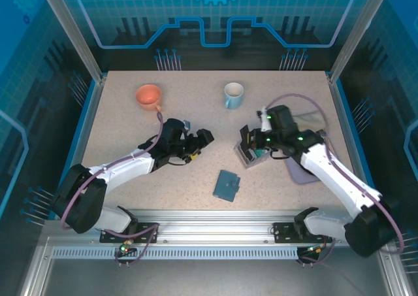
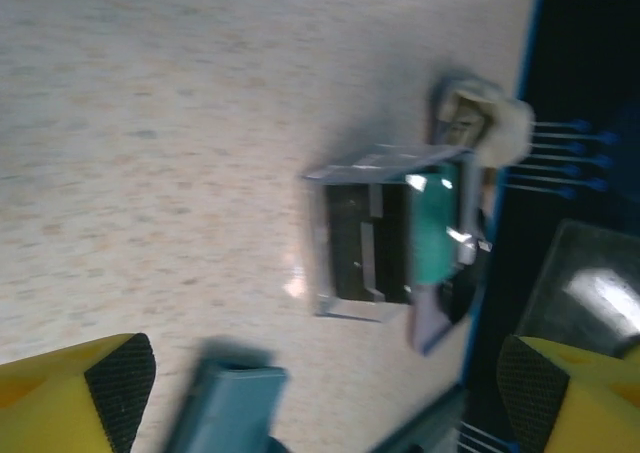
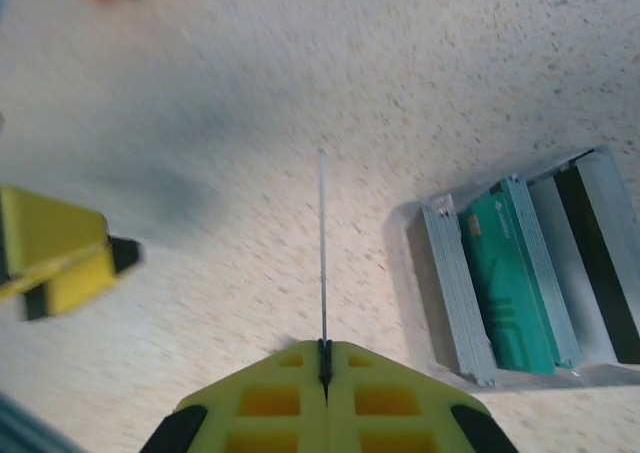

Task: Put the credit cards into the card holder

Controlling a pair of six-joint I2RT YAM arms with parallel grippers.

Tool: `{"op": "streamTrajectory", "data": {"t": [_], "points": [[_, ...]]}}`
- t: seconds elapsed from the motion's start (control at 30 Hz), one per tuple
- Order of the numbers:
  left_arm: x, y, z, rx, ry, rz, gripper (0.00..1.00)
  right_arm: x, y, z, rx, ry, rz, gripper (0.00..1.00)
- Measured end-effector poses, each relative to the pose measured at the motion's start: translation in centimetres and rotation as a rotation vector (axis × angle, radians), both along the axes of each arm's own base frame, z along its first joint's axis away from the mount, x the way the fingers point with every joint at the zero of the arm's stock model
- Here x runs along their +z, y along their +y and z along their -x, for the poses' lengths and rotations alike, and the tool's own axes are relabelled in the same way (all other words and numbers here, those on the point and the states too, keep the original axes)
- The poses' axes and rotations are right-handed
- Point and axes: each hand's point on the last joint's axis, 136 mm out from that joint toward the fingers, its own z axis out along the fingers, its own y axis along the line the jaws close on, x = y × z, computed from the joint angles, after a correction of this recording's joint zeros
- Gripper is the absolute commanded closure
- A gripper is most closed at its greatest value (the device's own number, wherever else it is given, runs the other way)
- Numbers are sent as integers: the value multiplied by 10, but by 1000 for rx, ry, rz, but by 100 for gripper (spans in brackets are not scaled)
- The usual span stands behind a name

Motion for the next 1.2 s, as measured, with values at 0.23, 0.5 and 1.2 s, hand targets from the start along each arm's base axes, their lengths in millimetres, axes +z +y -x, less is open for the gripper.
{"op": "streamTrajectory", "data": {"t": [0.23,0.5,1.2], "points": [[62,-43,-9,-143,-121,218,22,17,15,5,20,76,-354,98],[94,-83,-8,-268,-176,322,43,41,32,5,68,76,-516,96],[107,-91,2,-378,-194,353,100,34,21,5,146,172,-648,75]]}}
